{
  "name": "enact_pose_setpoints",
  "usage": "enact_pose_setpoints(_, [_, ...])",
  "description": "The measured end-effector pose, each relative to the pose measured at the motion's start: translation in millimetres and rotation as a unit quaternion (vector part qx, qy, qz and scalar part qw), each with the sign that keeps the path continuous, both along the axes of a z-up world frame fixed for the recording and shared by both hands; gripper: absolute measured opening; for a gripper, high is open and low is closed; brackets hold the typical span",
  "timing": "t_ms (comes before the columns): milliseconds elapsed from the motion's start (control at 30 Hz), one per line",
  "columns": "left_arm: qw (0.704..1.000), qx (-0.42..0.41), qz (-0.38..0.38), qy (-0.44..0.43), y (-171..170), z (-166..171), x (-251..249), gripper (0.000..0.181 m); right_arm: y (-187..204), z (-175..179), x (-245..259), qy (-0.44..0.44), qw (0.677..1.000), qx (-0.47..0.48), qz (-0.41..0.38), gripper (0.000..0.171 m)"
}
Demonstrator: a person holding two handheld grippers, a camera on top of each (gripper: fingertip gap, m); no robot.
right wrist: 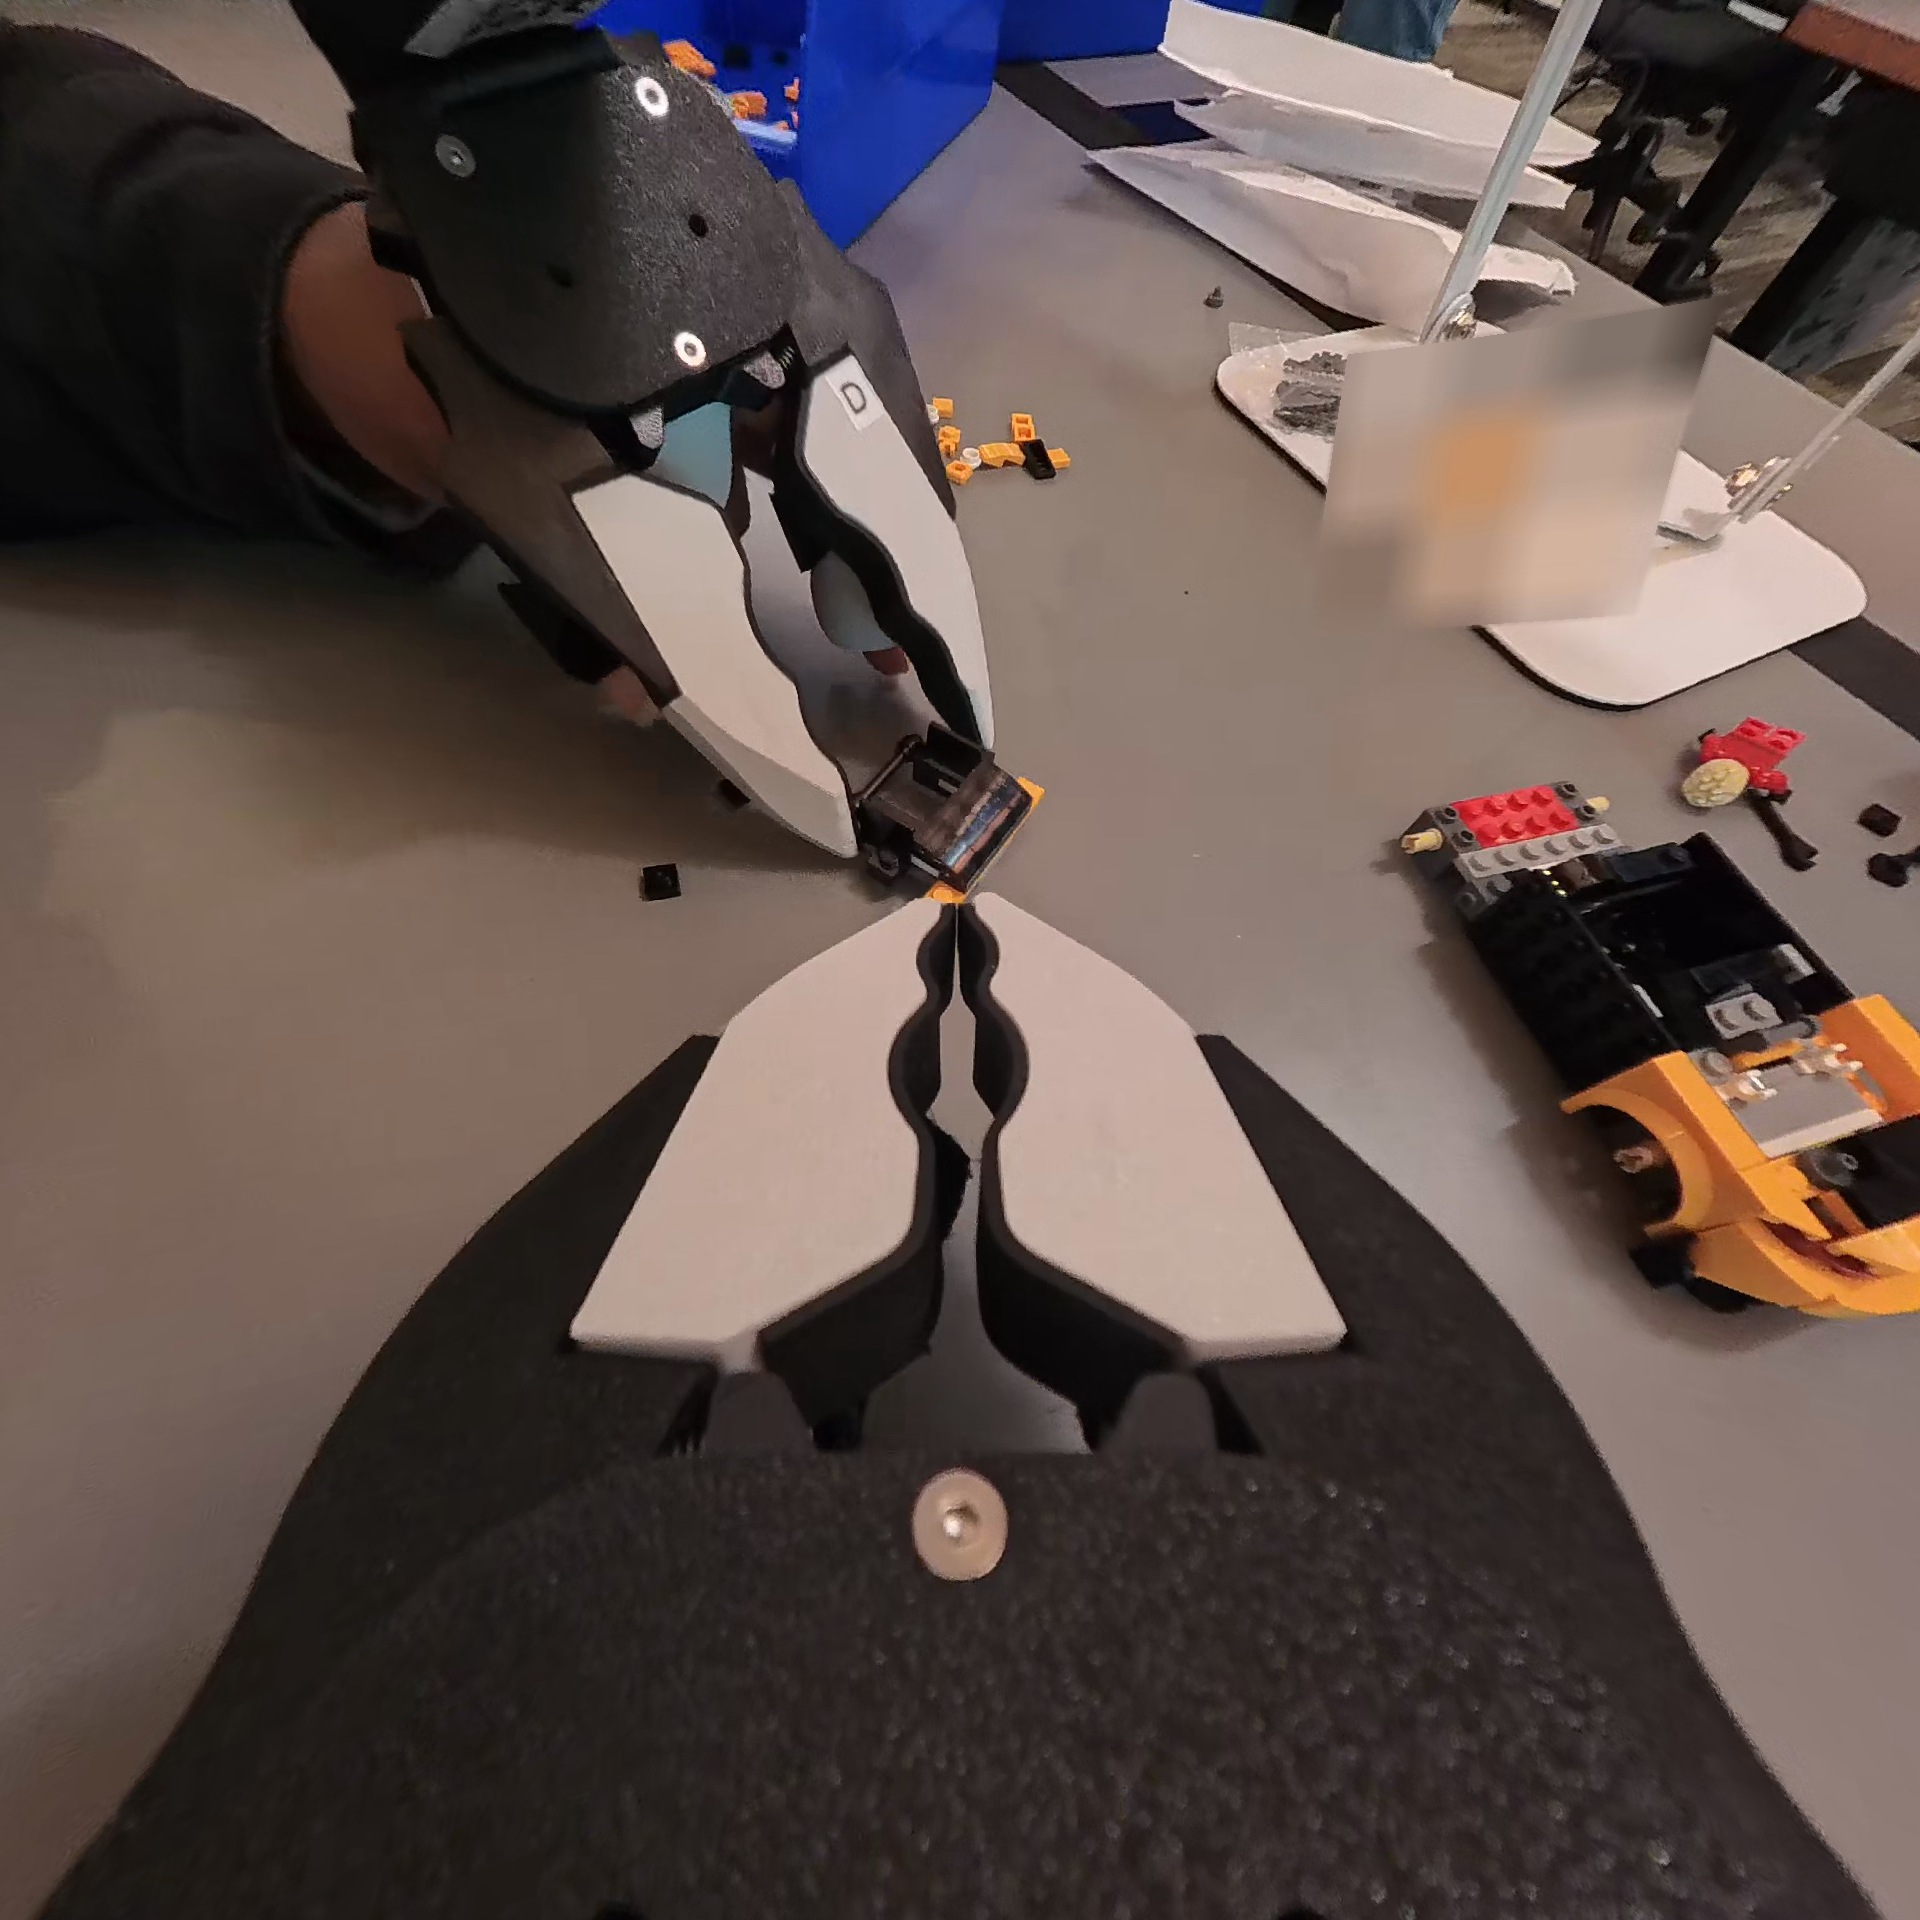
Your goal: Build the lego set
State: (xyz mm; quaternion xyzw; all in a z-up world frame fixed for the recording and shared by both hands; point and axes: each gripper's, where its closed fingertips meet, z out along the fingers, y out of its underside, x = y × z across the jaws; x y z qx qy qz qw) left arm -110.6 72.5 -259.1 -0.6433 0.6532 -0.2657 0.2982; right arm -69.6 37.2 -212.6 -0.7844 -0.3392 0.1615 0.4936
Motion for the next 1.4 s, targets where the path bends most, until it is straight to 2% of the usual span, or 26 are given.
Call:
enact_pose_setpoints(633, [1.0,-0.005,-0.01,-0.012,-5.4,2.0,-2.5,0.045,0.8,-2.2,3.0,-0.001,1.0,-0.012,-0.015,0.004])
enact_pose_setpoints(733, [1.0,-0.008,-0.004,-0.007,-6.3,1.3,-5.1,0.047,-4.5,-5.5,-2.3,-0.01,0.999,-0.043,0.007,0.012])
enact_pose_setpoints(967, [1.0,-0.006,0.015,0.007,-8.7,-1.7,-4.3,0.041,-7.1,-19.9,-20.1,-0.056,0.993,-0.075,0.075,0.015])
enact_pose_setpoints(1133, [0.997,0.008,0.071,0.022,3.7,-1.3,-13.2,0.04,2.4,-24.4,-30.8,-0.08,0.984,-0.081,0.137,0.016])
enact_pose_setpoints(1400, [0.988,-0.016,0.153,0.021,16.1,-1.8,-33.2,0.041,15.1,-24.1,-44.1,-0.099,0.957,-0.091,0.259,0.016])
